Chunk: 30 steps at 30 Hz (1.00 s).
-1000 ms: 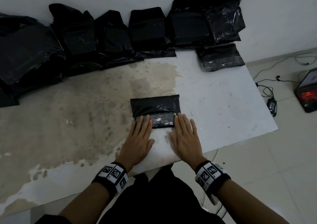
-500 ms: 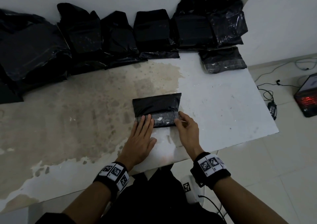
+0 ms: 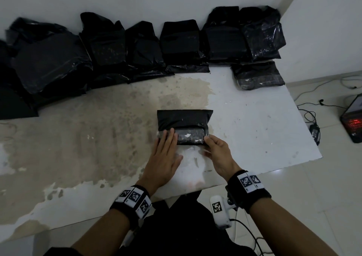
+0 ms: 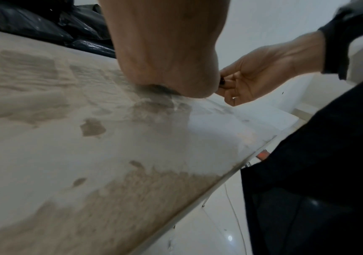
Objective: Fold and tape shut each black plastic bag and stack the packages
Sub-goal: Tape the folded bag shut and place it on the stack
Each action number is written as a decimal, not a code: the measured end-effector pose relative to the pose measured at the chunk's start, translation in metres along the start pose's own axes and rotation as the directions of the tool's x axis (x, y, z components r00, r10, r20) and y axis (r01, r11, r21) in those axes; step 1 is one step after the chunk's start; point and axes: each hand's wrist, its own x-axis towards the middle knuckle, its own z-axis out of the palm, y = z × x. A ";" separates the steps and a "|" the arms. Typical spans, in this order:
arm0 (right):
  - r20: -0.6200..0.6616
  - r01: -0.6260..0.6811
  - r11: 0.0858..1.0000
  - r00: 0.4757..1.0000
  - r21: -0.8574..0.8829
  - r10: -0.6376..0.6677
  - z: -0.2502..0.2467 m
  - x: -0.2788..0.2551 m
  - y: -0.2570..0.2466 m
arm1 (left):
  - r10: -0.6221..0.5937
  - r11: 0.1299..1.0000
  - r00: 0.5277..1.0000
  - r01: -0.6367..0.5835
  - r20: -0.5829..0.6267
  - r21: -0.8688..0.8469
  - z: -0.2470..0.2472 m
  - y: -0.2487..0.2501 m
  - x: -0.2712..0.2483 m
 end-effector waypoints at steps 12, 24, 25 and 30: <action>0.126 -0.079 0.978 0.990 0.194 0.055 0.004 0.003 -0.004 | -0.592 0.426 0.805 0.345 0.031 -0.836 -0.045 0.015 0.035; 0.176 0.009 1.000 0.984 0.013 -0.011 0.008 0.007 -0.027 | -0.369 0.880 0.928 0.331 -0.052 -0.341 -0.043 0.004 0.028; 0.184 0.015 1.000 0.983 0.003 -0.015 0.009 0.006 -0.028 | -0.307 0.933 0.947 0.282 -0.091 -0.223 -0.044 0.003 0.027; 0.196 0.000 1.000 0.981 -0.025 0.005 0.013 0.002 -0.027 | -0.249 0.951 0.968 0.244 -0.005 -0.188 -0.051 0.005 0.032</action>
